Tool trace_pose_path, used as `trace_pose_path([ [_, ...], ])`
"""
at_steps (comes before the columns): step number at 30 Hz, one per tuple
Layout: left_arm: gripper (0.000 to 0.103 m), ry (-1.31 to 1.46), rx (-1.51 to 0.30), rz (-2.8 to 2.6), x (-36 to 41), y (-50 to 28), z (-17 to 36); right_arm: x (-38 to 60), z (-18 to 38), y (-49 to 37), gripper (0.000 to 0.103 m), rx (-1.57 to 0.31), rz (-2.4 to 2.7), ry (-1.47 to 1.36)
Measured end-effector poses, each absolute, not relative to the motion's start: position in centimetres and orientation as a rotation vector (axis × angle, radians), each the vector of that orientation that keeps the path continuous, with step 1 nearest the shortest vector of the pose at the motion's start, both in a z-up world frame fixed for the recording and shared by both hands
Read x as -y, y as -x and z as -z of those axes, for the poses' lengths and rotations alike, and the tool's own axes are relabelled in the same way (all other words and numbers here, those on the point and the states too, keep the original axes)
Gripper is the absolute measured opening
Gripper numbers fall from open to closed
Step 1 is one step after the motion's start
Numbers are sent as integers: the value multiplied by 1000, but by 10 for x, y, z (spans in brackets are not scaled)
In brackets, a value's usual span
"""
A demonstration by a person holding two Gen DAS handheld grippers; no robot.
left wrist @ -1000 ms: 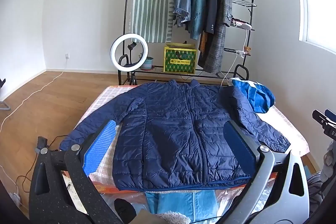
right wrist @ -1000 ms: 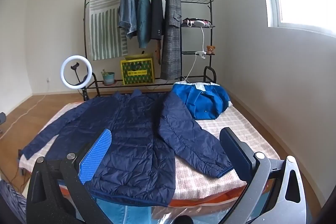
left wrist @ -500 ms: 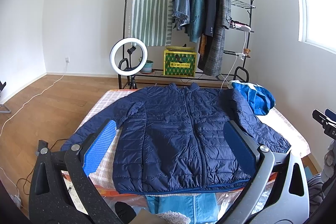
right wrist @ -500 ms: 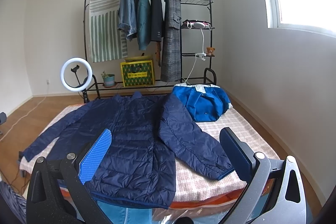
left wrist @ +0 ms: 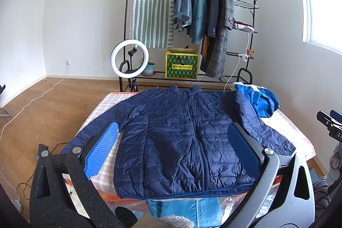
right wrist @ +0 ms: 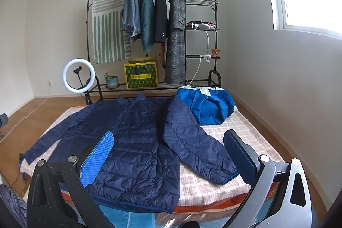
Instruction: Fold large clothes
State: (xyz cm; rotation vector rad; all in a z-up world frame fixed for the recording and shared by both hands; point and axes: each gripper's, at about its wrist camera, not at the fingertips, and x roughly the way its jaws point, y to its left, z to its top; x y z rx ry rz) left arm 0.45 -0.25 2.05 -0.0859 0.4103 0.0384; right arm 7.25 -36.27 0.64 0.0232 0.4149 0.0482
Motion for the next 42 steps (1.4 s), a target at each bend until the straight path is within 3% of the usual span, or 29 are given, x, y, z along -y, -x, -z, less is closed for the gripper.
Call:
trace_pose_path([
  [42, 103, 73, -427, -63, -4, -20, -15, 343, 0, -93, 102, -428, -59, -2],
])
